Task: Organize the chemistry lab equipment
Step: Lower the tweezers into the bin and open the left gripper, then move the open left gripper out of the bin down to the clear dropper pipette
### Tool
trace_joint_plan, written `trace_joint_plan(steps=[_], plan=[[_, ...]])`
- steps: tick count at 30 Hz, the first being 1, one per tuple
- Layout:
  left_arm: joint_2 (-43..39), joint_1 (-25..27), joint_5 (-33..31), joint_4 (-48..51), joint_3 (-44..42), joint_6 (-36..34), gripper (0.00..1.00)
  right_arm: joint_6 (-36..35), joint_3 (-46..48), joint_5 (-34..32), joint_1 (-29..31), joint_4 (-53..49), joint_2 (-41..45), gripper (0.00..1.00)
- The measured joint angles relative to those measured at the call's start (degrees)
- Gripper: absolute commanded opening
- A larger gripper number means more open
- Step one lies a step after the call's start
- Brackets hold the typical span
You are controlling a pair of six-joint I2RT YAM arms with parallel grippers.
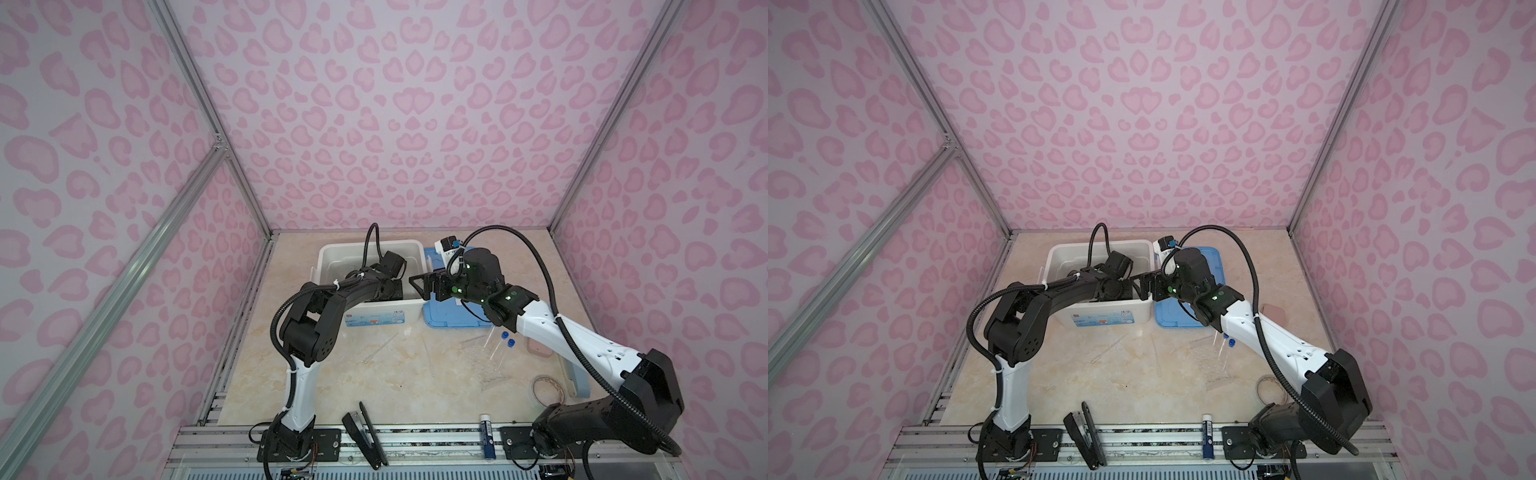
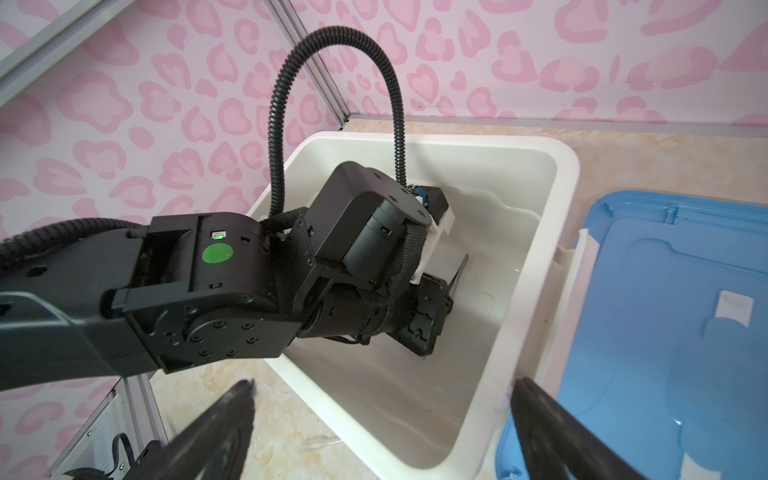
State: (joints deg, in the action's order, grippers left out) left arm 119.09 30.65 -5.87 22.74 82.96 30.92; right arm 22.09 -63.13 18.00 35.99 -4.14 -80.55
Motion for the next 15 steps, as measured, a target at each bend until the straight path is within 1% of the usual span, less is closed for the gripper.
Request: trace_joint_plan(steps=[1,3,4,6,11,13,15], plan=[[-0.4,0.0,0.1,0.7,0.0,0.0,0.27,0.0,0.0,0.0,0.0,0.0,0.0,0.97],[-1.5,0.0,0.1,1.5,0.1,0.0,0.35,0.0,0.0,0.0,0.0,0.0,0.2,0.97],[-2.1,0.0,0.0,1.7,0.2,-0.2,0.35,0.0,0.0,0.0,0.0,0.0,0.2,0.97],[-2.9,0.0,0.0,2.1,0.8,-0.3,0.43,0.0,0.0,0.0,0.0,0.0,0.3,0.97],[-4.0,0.0,-0.1,3.3,1.4,-0.6,0.46,0.0,0.0,0.0,0.0,-0.1,1.5,0.97],[-5.5,0.0,0.1,3.8,1.4,-0.9,0.56,0.0,0.0,-0.1,0.0,-0.1,2.4,0.97],[-7.9,0.0,0.1,4.3,1.4,-0.8,0.64,-0.1,0.0,-0.3,0.0,-0.3,3.3,0.97]])
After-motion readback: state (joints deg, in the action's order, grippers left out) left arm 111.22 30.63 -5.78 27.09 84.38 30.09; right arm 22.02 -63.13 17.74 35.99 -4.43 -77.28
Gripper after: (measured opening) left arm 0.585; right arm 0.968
